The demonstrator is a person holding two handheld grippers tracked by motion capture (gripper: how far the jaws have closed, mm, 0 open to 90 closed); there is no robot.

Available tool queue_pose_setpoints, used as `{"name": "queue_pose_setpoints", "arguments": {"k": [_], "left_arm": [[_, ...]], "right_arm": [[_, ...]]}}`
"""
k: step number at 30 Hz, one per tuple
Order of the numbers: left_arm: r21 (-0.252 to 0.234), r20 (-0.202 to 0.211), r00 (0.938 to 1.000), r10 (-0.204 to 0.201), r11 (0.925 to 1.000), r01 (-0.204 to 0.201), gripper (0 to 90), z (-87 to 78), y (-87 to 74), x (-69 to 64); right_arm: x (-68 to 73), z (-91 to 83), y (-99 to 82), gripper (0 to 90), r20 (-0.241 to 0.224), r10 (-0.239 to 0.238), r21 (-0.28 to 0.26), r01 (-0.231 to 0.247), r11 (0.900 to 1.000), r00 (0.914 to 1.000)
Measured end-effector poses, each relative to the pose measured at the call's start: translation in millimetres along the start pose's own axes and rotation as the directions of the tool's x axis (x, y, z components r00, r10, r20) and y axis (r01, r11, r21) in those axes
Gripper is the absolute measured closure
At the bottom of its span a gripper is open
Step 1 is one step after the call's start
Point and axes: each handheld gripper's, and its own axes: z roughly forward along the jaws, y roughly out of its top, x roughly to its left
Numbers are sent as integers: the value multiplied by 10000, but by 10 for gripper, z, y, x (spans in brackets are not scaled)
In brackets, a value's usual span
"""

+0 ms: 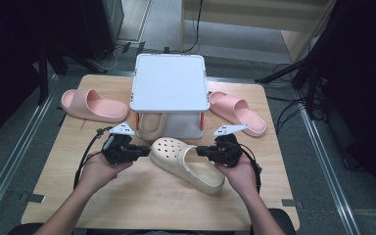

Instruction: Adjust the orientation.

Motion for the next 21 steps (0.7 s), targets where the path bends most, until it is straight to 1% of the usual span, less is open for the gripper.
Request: {"name": "queue_pose_setpoints", "arguments": {"k": [1, 3, 4, 5, 6, 7, 8, 9, 10, 11, 12, 13, 15, 16, 17, 18, 19, 21], "left_arm": [[80, 37, 10000, 65, 9999, -65, 830, 27, -9, -6], [88, 130, 9999, 19, 10000, -20, 835, 72, -22, -21], [66, 135, 9999, 19, 10000, -20, 836, 92, -27, -30], [72, 136, 9999, 70, 9999, -71, 835, 114, -31, -41], [72, 136, 9999, 70, 9999, -71, 835, 114, -31, -41], [96, 103, 9999, 104, 9999, -105, 835, 138, -36, -55], [136, 116, 9999, 101, 9999, -102, 834, 167, -39, -65], [136, 116, 9999, 101, 9999, -102, 834, 167, -39, -65], [123, 91, 9999, 62, 9999, -63, 834, 205, -49, -73], [140, 102, 9999, 56, 9999, -58, 834, 227, -56, -77], [170, 112, 9999, 37, 9998, -39, 833, 254, -62, -87], [216, 110, 9999, 54, 9998, -56, 832, 279, -65, -95], [253, 119, 9999, 68, 9997, -71, 829, 325, -72, -116], [285, 139, 9999, 75, 9996, -79, 828, 346, -75, -124], [285, 139, 9999, 75, 9996, -79, 826, 346, -75, -124], [349, 151, 9998, 98, 9993, -103, 826, 366, -77, -132], [431, 194, 9997, 152, 9989, -161, 826, 402, -81, -137], [350, 263, 9996, 130, 9993, -139, 827, 407, -80, -135]], "right_arm": [[-32, 25, 8, 874, 134, -5, 5, 5, 10000, 9999], [-103, 86, 23, 875, 321, -12, 83, 10, 10000, 9995], [-140, 109, 28, 877, 212, 98, 67, -100, 9999, 9997], [-170, 117, 30, 885, 97, 292, -72, -292, 9995, 9995], [-170, 117, 30, 885, 97, 292, -72, -292, 9995, 9995], [-194, 128, 30, 891, 44, 390, -107, -390, 9992, 9992], [-205, 117, 33, 890, 315, 255, -217, -248, 9995, 9992], [-205, 117, 33, 890, 315, 255, -217, -248, 9995, 9992], [-227, 93, 37, 890, 422, 256, -357, -241, 9991, 9988], [-240, 90, 37, 890, 434, 313, -409, -295, 9987, 9986], [-263, 100, 35, 891, 451, 345, -373, -328, 9988, 9984], [-281, 122, 33, 891, 538, 367, -182, -357, 9992, 9979], [-306, 169, 32, 890, 854, 244, 129, -256, 9996, 9961], [-321, 195, 34, 890, 897, 217, 267, -242, 9994, 9957], [-334, 230, 35, 889, 849, 221, 469, -262, 9986, 9961], [-334, 230, 35, 889, 849, 221, 469, -262, 9986, 9961], [-344, 323, 29, 887, 745, 202, 928, -271, 9953, 9970], [-344, 338, 32, 889, 788, 160, 965, -236, 9951, 9968]]}}
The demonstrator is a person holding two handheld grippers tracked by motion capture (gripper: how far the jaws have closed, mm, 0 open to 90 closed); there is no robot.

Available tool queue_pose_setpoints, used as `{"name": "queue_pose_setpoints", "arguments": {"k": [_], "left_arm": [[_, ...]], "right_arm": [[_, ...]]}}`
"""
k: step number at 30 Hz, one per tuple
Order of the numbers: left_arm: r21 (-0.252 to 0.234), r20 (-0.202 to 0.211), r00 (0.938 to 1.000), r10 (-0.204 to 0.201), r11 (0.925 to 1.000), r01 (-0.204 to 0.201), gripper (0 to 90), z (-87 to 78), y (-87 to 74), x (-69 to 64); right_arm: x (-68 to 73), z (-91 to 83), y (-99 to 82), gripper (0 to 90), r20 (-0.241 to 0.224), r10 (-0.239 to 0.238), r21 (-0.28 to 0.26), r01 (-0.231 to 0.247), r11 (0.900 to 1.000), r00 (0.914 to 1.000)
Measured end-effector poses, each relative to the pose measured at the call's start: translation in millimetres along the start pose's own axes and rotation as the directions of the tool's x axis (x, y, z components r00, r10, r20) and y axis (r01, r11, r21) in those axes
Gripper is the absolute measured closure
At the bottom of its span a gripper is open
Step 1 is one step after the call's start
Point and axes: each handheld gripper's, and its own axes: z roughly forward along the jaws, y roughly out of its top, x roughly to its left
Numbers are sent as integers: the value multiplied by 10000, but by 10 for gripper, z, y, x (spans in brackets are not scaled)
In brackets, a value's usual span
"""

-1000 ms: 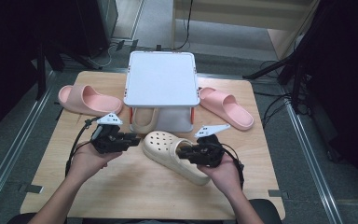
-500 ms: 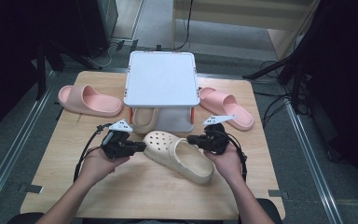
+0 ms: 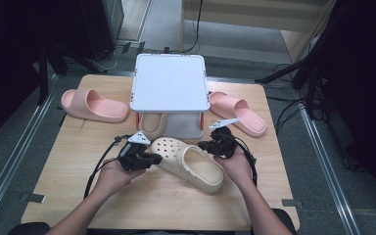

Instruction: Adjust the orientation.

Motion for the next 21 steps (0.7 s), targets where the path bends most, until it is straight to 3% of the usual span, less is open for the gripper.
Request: {"name": "queue_pose_setpoints", "arguments": {"k": [4, 21], "left_arm": [[-4, 12, 10000, 7, 10000, -7, 827, 2, -1, 7], [1, -151, 9999, 60, 10000, -60, 815, 23, 76, 119]], "right_arm": [[-13, -4, -7, 889, -199, 210, 38, -209, 9998, 9996], [230, -33, -112, 897, -273, -157, 280, 165, 9995, 9995]]}}
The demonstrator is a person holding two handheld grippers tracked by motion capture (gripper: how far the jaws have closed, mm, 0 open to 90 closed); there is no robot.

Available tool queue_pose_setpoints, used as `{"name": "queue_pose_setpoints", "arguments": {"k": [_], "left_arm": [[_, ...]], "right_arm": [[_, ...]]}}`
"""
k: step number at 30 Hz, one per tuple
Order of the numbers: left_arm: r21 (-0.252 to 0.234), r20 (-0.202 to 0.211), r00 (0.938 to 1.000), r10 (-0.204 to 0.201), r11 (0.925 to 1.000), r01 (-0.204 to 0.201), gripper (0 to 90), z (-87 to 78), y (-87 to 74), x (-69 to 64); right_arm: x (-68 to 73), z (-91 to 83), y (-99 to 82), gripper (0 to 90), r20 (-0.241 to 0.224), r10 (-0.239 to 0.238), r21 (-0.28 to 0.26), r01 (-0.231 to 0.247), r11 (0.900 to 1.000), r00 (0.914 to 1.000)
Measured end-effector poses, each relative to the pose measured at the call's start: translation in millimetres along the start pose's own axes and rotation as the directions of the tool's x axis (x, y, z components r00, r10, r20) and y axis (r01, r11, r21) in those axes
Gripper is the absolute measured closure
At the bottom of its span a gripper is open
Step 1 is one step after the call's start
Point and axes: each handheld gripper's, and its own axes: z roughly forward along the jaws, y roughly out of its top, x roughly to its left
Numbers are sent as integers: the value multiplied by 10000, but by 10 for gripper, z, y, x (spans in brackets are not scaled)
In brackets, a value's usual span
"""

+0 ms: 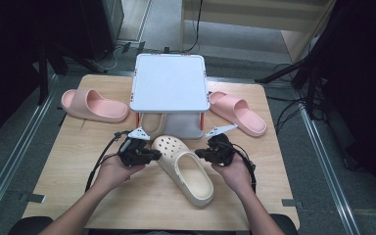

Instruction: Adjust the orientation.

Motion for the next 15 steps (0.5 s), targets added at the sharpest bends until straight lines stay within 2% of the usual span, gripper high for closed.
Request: {"name": "queue_pose_setpoints", "arguments": {"k": [7, 15], "left_arm": [[-35, 163, 9996, -251, 9997, 252, 809, 26, 50, 73], [132, 192, 9998, -18, 9999, 16, 811, 62, 123, 99]], "right_arm": [[120, 6, -54, 896, -25, 38, -50, -38, 10000, 10000], [189, -6, -107, 891, 243, 359, -228, -353, 9991, 9991]]}}
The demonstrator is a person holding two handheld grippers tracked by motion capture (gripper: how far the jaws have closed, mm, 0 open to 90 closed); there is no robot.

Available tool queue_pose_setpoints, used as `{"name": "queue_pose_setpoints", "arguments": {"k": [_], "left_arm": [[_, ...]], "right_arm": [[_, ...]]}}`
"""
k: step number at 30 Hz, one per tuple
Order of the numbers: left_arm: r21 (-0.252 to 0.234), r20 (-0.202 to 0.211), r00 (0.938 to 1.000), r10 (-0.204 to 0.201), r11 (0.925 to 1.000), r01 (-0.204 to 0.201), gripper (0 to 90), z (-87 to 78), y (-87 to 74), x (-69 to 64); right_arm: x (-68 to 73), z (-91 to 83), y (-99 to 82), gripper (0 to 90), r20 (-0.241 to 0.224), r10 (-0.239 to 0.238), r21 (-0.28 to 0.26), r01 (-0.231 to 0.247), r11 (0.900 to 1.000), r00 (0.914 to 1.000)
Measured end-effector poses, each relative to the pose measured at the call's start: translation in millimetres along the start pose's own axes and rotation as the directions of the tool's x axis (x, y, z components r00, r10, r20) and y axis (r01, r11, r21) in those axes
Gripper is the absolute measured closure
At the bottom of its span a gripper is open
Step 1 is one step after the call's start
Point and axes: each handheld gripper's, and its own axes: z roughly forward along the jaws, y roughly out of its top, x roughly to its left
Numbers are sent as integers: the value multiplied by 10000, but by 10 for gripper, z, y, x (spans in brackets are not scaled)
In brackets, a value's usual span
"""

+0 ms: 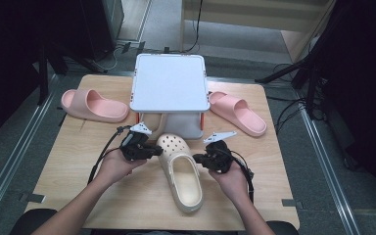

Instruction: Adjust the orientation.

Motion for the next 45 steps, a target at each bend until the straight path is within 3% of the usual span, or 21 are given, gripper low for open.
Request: {"name": "queue_pose_setpoints", "arguments": {"k": [26, 30, 33, 39, 44, 45], "left_arm": [[12, 527, 9983, 246, 9997, -247, 816, 190, 180, -3], [27, 574, 9981, 217, 9998, -219, 796, 188, 216, 18], [38, 689, 9976, -7, 10000, 4, 775, 128, 260, 36], [-70, 692, 9974, 189, 9998, -185, 755, -115, 390, 6], [-257, 677, 9974, 243, 9994, -226, 728, -290, 503, -13], [-326, 710, 9970, 299, 9991, -276, 727, -374, 568, -11]], "right_arm": [[29, -118, -176, 889, 300, 751, -301, -742, 9968, 9967], [2, -128, -184, 839, 353, 820, -348, -807, 9961, 9960], [1, -200, -180, 810, 489, 805, -622, -774, 9951, 9956], [83, -472, -215, 714, 462, 1064, -1535, -982, 9833, 9933], [194, -571, -249, 655, 276, 1211, -1775, -1144, 9774, 9923], [248, -580, -261, 598, 235, 1213, -1816, -1150, 9766, 9923]]}}
